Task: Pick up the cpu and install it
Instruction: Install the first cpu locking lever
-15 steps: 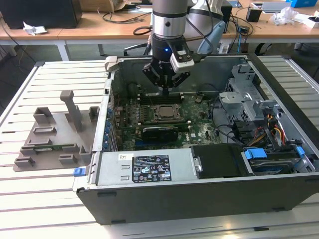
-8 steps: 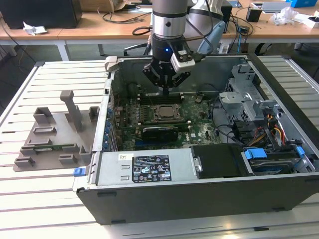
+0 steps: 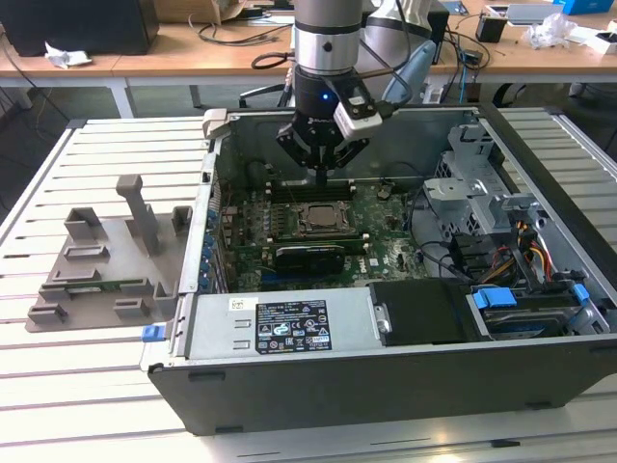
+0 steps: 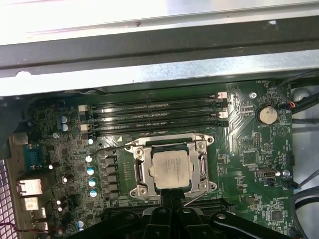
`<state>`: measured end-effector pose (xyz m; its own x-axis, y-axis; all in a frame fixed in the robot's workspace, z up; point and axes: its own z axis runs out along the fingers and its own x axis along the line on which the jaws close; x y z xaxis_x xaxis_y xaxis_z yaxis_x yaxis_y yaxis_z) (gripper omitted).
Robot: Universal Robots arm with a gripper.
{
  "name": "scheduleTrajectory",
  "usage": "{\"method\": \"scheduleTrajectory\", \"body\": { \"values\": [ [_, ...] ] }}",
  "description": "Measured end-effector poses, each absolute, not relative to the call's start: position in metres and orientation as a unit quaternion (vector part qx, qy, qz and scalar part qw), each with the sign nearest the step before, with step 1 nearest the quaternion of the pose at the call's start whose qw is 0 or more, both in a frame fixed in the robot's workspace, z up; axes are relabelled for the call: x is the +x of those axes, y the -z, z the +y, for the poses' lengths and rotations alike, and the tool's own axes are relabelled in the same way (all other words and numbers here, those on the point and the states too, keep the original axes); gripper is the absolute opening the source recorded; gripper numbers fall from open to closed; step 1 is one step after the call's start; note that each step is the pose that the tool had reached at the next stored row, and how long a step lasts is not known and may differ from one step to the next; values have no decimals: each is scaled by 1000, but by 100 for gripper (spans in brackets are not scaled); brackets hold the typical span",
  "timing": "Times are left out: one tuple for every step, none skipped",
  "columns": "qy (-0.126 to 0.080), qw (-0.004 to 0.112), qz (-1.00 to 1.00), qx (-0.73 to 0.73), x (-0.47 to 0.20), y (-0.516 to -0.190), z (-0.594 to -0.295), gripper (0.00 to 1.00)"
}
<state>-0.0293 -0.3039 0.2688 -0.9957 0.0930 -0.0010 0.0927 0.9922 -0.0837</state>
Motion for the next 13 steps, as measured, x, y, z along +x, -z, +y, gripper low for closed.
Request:
{"method": "scheduleTrajectory", "body": {
  "values": [
    [-42,1,-998,-43,-29,-269,-304,11],
    [-42,1,-998,-39,-29,-269,-304,11],
    [-42,1,-998,-36,-29,-269,-304,11],
    [-42,1,-999,-34,-29,-269,-304,11],
    [-42,1,-999,-31,-29,-269,-304,11],
    [-42,1,-999,-29,-29,-269,-304,11],
    [-42,1,-999,-27,-29,-269,-304,11],
    [-42,0,-999,-24,-29,-269,-304,11],
    [-42,0,-999,-21,-29,-269,-304,11],
    [-42,0,-999,-16,-29,-269,-304,11],
    [-42,0,-999,-9,-29,-269,-304,11],
    [-42,0,-999,-5,-29,-269,-304,11],
    [-42,-1,-999,2,-29,-269,-304,11]
  ]
}}
